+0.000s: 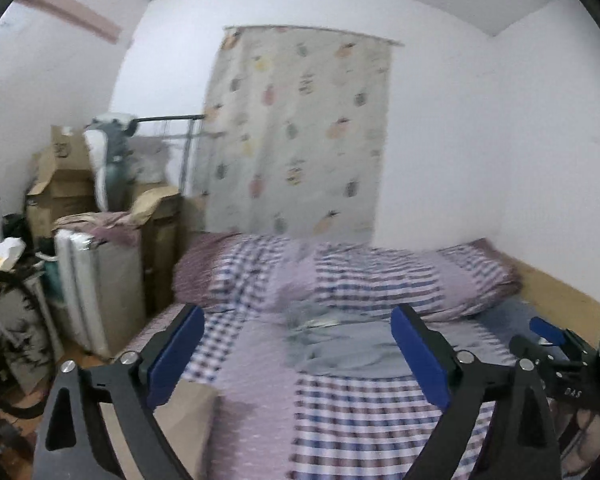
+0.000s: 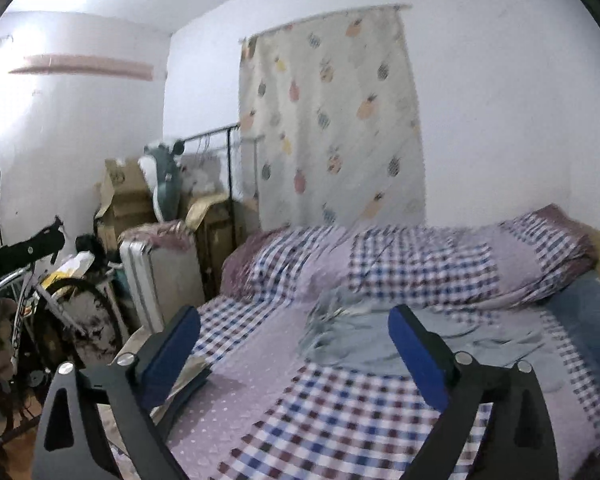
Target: Fold clothes
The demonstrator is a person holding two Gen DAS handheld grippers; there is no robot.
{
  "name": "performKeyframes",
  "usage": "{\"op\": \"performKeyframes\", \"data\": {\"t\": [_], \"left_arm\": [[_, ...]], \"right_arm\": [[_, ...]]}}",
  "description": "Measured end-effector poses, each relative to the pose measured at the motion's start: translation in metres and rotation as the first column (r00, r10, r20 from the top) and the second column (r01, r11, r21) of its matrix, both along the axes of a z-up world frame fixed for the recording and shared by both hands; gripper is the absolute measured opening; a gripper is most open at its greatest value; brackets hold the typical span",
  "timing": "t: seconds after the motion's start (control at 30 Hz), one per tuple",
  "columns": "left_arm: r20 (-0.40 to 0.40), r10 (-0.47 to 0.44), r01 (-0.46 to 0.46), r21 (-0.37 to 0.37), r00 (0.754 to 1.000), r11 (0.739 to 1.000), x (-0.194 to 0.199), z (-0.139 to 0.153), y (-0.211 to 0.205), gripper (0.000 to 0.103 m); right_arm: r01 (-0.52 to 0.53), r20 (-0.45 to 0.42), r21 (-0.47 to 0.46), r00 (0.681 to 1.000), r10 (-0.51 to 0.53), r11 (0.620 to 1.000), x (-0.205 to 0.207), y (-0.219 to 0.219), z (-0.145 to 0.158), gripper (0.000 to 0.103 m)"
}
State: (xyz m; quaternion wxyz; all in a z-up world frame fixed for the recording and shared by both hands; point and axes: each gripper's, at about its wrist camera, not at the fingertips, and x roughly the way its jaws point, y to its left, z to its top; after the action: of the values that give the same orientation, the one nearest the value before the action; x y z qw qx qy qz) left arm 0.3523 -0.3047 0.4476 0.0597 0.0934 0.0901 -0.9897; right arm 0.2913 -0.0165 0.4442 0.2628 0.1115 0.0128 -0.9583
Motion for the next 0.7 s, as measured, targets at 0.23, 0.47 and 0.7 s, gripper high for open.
{"op": "performKeyframes", "data": {"t": [0.23,0.47,0.7], "left_arm": [[-0.021,-0.174,0.175,0.156,0.985,0.972,0.002,0.04,0.062,0.1],[-0.05,-0.253,0.257,0.104,0.966,0.961,-0.01,0.042,0.147,0.102],[0.047,-0.275,0.27,0.094,0.96,0.958,-0.065,-0.028,0.211,0.102]], "right_arm": [[0.046,-0.029,-0.045,0.998,-0.047,0.998,0.037,0.098,0.043,0.103],[0.117,-0.035,-0.063,0.992,-0.119,0.991,0.041,0.173,0.036,0.103],[0.166,0.07,-0.066,0.984,-0.161,0.984,-0.017,0.222,-0.027,0.103]]}}
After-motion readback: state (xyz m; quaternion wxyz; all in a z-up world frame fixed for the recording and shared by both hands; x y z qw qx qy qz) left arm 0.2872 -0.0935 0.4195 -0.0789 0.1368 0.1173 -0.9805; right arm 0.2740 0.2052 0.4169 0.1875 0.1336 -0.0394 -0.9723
